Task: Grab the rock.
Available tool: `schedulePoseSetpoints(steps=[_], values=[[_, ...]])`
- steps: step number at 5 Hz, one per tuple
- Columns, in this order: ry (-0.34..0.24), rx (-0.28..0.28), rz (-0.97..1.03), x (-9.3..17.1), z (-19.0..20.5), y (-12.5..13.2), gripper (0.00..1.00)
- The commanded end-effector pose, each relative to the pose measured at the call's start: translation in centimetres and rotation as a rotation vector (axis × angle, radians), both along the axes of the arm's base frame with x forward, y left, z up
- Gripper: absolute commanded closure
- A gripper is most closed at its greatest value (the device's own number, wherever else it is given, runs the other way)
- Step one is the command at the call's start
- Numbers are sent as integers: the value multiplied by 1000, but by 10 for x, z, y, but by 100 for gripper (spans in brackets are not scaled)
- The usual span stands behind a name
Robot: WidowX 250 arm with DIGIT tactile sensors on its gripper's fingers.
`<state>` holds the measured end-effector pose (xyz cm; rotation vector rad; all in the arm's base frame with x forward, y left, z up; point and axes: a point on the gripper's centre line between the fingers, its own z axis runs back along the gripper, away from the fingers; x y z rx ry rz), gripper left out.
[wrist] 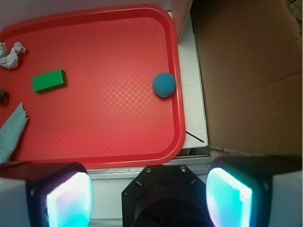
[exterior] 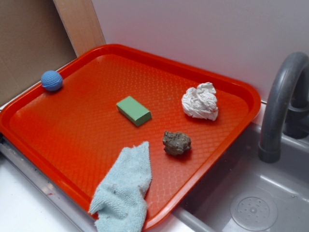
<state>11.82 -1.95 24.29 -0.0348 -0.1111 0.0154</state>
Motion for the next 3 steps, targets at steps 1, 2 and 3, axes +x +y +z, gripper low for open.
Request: schedulePoseSetpoints(steps=[1,2,3], values=[[0,0,0,0,0,0,0],[-45,-8,-198,20,-4,-31,0],[-65,30,-394,23,-10,-67,0]])
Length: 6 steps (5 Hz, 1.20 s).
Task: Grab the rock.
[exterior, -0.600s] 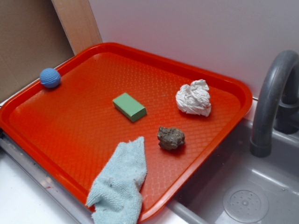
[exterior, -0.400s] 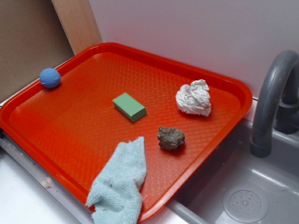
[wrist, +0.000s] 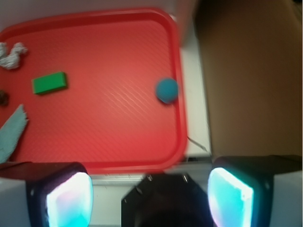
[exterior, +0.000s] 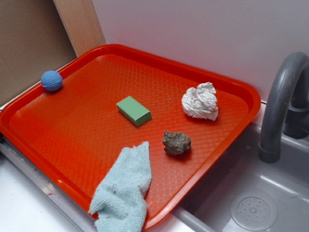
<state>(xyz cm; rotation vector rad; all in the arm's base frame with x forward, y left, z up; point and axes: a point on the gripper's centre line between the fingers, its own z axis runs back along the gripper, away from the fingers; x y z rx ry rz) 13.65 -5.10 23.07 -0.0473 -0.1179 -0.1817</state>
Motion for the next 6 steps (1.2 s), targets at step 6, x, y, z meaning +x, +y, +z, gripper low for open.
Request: schedulePoseSetpoints(steps=[6], values=[[-29,127,-1000,60,-92,-240,0]])
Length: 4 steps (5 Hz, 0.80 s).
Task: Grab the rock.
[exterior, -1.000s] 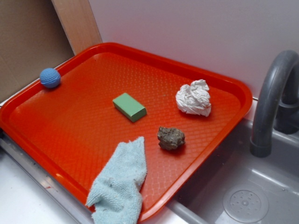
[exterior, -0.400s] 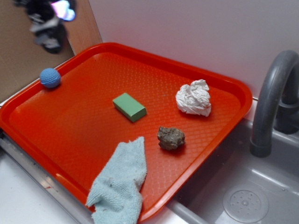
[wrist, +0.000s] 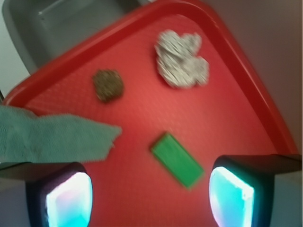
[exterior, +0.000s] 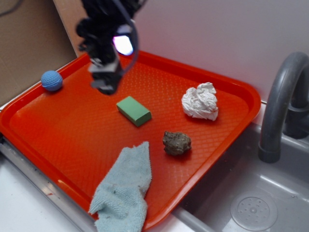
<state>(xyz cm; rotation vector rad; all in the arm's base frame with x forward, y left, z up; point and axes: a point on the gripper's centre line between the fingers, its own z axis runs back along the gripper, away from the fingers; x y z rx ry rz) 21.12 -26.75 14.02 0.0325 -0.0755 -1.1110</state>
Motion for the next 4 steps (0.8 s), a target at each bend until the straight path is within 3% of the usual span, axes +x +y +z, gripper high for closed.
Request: schedulePoseSetpoints(steps=[1,3,4], values=[[15,55,-97,-12,-28,-35,0],[62,78,-163,-16,-58,-53,0],[66,59,-216,-18,-63,-63,0]])
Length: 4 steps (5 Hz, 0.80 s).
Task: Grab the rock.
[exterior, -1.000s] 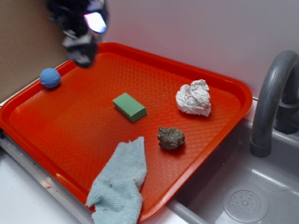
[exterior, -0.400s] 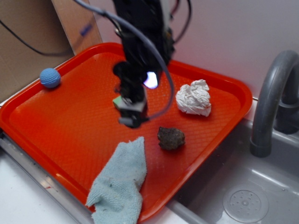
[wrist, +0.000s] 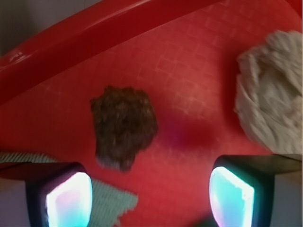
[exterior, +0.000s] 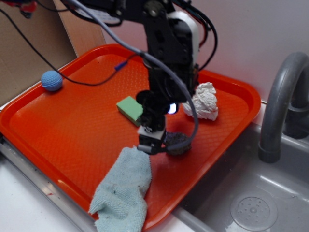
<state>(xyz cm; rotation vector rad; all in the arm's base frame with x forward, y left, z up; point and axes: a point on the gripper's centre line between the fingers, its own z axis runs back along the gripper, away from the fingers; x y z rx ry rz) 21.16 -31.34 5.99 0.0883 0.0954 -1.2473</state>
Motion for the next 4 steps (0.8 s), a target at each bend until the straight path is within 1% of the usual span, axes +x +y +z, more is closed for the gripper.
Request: schedulePoseSetpoints(steps=[1,2,3,4], values=[[-34,-60,-96,-20,15,-23,0],[-33,-23,-71,-17,8,-26,40],[-30,32,-67,-16,-2,-28,100],[-19,58,-75,-17,-8,-28,100]])
